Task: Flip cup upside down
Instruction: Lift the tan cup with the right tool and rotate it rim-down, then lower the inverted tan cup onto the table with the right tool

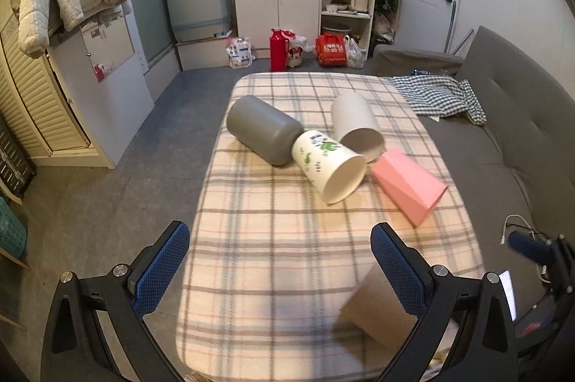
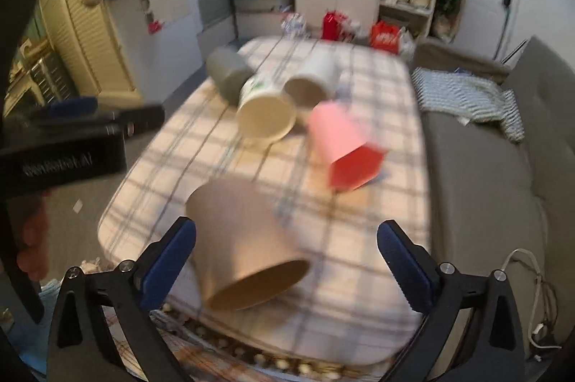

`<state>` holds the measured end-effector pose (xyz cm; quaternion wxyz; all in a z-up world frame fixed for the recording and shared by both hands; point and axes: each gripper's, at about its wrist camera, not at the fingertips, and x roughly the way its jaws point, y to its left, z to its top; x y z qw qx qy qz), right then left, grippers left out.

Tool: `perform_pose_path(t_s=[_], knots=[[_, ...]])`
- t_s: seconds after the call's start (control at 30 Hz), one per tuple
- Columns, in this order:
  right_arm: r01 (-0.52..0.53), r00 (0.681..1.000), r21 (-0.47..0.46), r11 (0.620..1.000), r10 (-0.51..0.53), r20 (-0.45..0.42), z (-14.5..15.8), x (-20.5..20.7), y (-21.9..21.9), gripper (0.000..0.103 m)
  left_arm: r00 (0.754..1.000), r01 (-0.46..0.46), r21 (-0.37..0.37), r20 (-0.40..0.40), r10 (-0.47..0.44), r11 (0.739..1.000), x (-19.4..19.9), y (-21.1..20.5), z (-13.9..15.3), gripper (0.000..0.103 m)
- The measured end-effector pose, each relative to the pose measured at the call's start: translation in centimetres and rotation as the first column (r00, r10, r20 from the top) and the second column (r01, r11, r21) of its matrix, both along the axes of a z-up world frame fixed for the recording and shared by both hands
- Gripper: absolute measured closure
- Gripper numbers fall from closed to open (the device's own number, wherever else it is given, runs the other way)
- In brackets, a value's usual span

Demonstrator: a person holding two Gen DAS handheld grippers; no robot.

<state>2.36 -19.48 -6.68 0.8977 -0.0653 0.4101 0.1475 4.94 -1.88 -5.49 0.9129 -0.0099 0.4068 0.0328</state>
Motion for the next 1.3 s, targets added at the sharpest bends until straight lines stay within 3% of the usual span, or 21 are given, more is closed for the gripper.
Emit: perform_pose_path(t_s=[0.1,0.23,0.37,0.63,0.93,1.0,1.17,1.3], knots=[[0.04,0.999,-0.004,0.999,-0.039,0.031,1.0,0.3,-1.8,0.001,0.999,-0.008,-0.043,-0.045,0.006,0.999,0.3,-1.0,0.4,0.0],[0.088,0.995,0.0,0.996,-0.088,0.05,1.3,0.8,-3.8,0.001,0.985,-0.04,-0.159,-0.172,0.012,0.986,1.0,-2.4,-0.9,0.0],[0.103,0.994,0.01,0.995,-0.103,0.029,0.5,1.0,-4.9,0.001,0.956,-0.073,-0.226,-0.293,0.004,0.972,2.2,-3.7,-3.2,0.0],[0.143,0.99,0.021,0.989,-0.143,0.003,-0.7,1.7,-6.6,0.001,0.911,-0.142,-0.311,-0.412,0.001,0.94,3.5,-4.0,-6.4,0.0],[0.15,0.989,0.004,0.989,-0.149,-0.008,-1.1,2.6,-6.3,0.001,0.863,-0.169,-0.416,-0.5,-0.069,0.893,4.6,-3.5,-8.5,0.001],[0.147,0.989,-0.001,0.989,-0.147,-0.006,-1.0,2.7,-6.2,0.001,0.856,-0.161,-0.428,-0.509,-0.09,0.889,4.6,-3.6,-8.7,0.009],[0.143,0.99,-0.013,0.99,-0.143,-0.006,-0.9,2.7,-5.9,0.001,0.859,-0.161,-0.468,-0.5,-0.111,0.869,4.9,-3.0,-8.6,0.011],[0.136,0.991,-0.022,0.99,-0.136,0.0,-0.8,2.5,-5.4,0.001,0.883,-0.134,-0.477,-0.456,-0.114,0.869,5.2,-2.3,-7.4,0.015]])
